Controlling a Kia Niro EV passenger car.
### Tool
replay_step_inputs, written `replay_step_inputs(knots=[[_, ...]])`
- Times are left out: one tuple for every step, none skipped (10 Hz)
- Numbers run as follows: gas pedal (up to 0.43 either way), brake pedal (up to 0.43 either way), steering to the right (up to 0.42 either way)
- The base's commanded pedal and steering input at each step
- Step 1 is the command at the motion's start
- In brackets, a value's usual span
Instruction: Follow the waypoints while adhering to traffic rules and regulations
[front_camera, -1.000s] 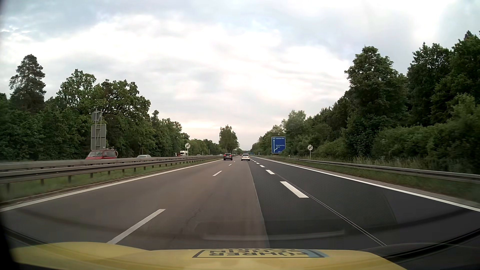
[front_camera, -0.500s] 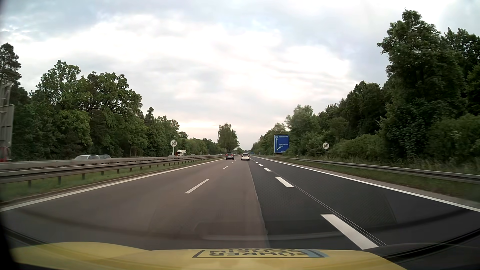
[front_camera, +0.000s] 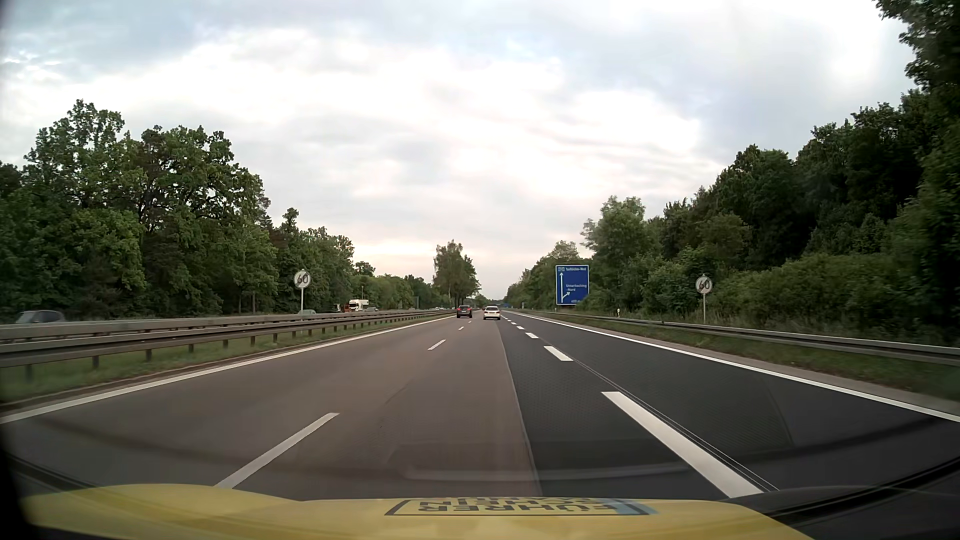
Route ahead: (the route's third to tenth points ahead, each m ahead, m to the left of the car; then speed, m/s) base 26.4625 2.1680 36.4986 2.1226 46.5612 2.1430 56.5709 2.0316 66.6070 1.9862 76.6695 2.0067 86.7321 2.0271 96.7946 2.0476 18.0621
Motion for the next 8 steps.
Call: replay_step_inputs(knots=[[0.110, 0.000, -0.003], [0.118, 0.000, -0.003], [0.118, 0.000, -0.003], [0.118, 0.000, -0.003], [0.130, 0.000, -0.003], [0.138, 0.000, -0.003], [0.138, 0.000, -0.003], [0.138, 0.000, -0.003]])
